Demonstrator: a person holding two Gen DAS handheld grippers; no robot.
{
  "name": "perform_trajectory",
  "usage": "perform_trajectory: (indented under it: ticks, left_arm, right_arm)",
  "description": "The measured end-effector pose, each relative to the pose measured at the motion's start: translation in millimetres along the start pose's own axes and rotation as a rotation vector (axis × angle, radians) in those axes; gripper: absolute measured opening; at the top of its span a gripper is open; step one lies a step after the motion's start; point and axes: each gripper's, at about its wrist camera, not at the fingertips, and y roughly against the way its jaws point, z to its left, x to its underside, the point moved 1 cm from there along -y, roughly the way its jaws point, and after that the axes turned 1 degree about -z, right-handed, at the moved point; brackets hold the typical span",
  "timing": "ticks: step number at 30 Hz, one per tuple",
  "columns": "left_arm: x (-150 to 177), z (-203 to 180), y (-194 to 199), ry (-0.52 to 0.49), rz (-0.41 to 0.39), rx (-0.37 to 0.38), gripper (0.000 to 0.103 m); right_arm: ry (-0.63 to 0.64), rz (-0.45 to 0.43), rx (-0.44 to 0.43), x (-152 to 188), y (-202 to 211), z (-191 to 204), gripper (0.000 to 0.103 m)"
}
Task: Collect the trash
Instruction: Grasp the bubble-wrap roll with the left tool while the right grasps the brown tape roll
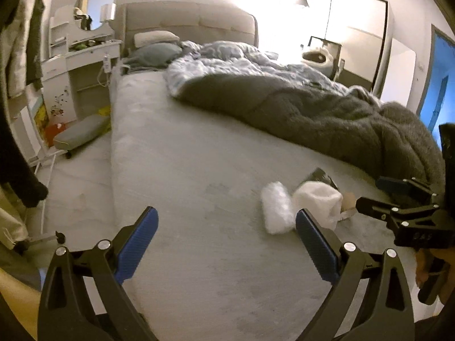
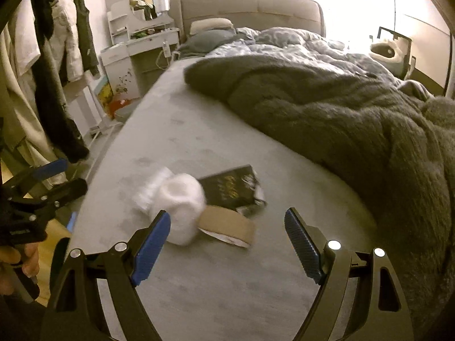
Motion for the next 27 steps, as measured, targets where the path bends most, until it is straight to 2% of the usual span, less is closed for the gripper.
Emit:
perform_trajectory:
  ticks: [5,7,9,11,16,21,27]
  left_arm:
    - [2.9,-20.5,-21.4,-0.022,0.03,0.03,0.097]
    - [2.9,-23.8,-29.3,-0.011,0.043,0.041,0.094]
    - [2.8,-25.1,-36.7,0.01,0.059,0.052,0.086]
    - [3.0,-25.4,-45.0,0.037,0.078,0.059,0.085]
    - [4.8,-26.0,-59.6,0.087,0.104,0.085,0.079]
    - [8.8,-22.0,-70.6,0.154,0.126,0.106,0.068]
    - [11.6,-16.9,-74.5,0.219,0.13,0.142,0.058]
  right_arm:
    - [0.011,0.033,0.009,13.9,-6.0,-11.0,0.083]
    - [-0.001,0.043,0.005,18.7,-7.6,-17.0,0.082]
    - [-0.008,0.051,-0.004,21.0,-8.4,-22.0,0.079]
    - [-0.008,0.057,-0.012,24.2,-9.3,-23.2,0.078]
    - [-0.007,0.068,-0.037,27.5,-12.9,-24.7,0.066]
    - [-0.029,0.088,-0.062,28.6,-19.7,-29.1,0.058]
    - [-0.041,0.086,-0.068,26.1,-23.5,-27.6,0.05]
